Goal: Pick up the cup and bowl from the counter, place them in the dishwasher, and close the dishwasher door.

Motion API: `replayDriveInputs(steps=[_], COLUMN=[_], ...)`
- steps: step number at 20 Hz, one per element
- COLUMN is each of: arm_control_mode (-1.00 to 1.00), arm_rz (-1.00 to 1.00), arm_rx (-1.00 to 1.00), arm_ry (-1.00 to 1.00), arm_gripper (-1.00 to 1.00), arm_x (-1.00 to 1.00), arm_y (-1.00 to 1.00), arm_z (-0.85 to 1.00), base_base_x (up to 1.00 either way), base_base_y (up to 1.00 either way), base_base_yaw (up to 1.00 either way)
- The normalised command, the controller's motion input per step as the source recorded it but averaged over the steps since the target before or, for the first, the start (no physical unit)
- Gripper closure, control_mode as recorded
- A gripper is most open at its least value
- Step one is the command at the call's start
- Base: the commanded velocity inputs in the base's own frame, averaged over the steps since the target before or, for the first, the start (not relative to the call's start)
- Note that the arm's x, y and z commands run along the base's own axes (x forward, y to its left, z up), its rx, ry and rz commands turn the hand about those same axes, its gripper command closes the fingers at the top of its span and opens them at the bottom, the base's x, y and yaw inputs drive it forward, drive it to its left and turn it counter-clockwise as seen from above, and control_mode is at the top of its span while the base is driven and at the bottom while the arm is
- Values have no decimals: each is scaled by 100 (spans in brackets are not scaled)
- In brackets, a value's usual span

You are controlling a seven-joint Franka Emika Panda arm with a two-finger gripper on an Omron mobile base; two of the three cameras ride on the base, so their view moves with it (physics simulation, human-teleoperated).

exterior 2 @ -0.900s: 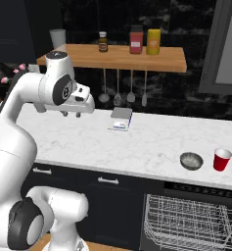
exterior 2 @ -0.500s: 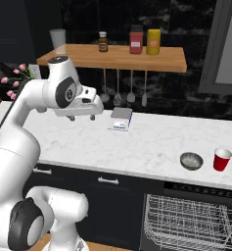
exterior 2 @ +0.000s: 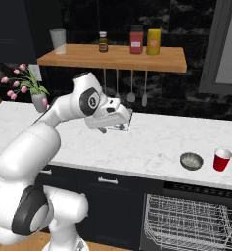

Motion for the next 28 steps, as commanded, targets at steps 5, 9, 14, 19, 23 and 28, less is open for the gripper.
replayDriveInputs(steps=[5,9,14,19,23,28], arm_control_mode=[-100,-100,-100,-100,-100,-100], arm_rz=[-19,-11,0,5,12,7], arm_rx=[0,4,17,4,0,0], arm_ry=[9,4,-7,-6,0,0], arm_gripper=[-100,-100,-100,-100,-100,-100], arm_x=[2,-1,5,21,61,42], arm_y=[-100,-74,-68,-60,-68,-35], arm_z=[-40,-29,-26,-23,-26,-21], base_base_x=[0,0,0,0,0,0], base_base_y=[0,0,0,0,0,0], base_base_yaw=[0,0,0,0,0,0])
